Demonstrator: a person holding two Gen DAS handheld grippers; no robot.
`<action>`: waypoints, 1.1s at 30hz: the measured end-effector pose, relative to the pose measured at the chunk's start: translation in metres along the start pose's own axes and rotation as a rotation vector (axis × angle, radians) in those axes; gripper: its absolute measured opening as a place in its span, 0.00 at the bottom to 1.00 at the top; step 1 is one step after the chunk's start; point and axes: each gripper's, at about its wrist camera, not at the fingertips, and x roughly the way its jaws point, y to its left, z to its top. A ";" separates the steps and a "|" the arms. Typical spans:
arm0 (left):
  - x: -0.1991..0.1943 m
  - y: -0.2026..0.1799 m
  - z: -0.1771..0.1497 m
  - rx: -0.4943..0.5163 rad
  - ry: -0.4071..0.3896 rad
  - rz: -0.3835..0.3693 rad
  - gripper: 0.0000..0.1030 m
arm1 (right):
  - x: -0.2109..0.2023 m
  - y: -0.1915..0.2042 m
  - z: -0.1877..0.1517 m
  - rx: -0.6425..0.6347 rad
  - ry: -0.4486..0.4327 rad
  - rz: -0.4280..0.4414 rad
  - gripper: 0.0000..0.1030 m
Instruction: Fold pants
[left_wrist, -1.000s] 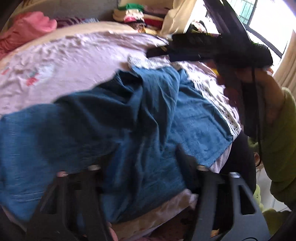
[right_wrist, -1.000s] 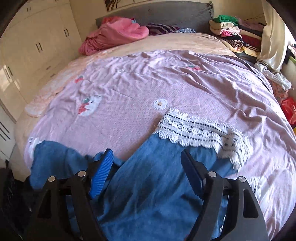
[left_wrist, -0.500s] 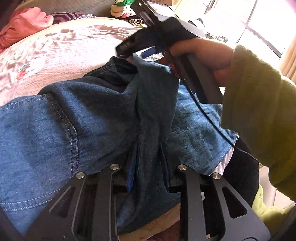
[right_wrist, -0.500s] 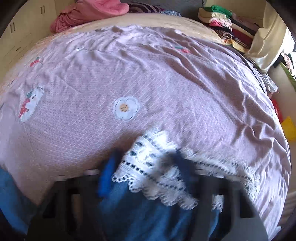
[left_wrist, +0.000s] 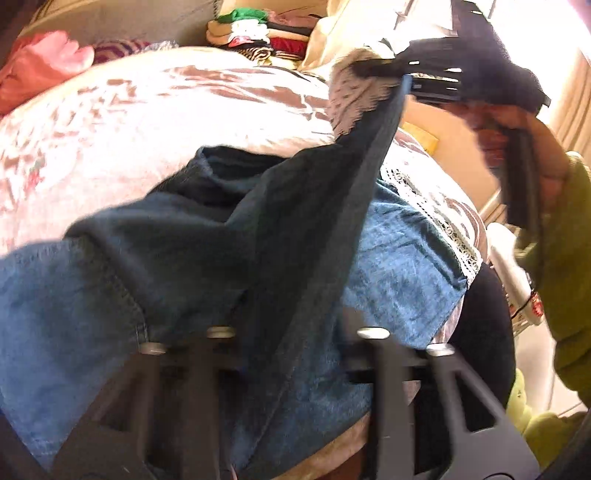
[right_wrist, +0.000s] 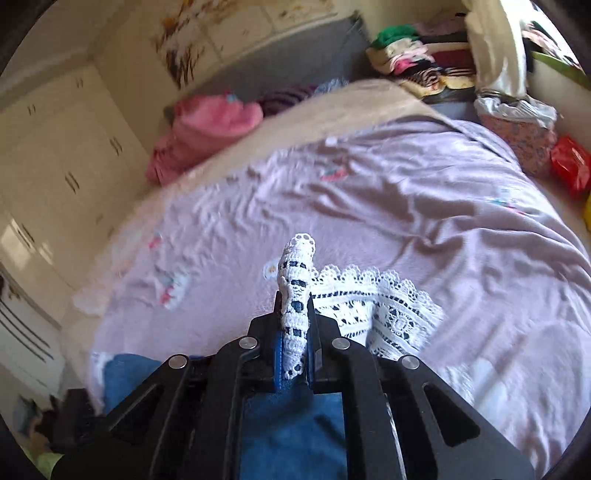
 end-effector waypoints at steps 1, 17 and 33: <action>-0.002 0.001 0.001 0.009 -0.006 -0.001 0.02 | -0.015 -0.002 -0.005 0.011 -0.020 0.007 0.08; -0.017 0.007 -0.026 0.120 0.000 0.073 0.01 | -0.078 -0.078 -0.160 0.423 0.058 -0.059 0.13; -0.019 0.000 -0.048 0.181 0.023 0.155 0.03 | -0.109 -0.110 -0.192 0.496 0.073 -0.032 0.21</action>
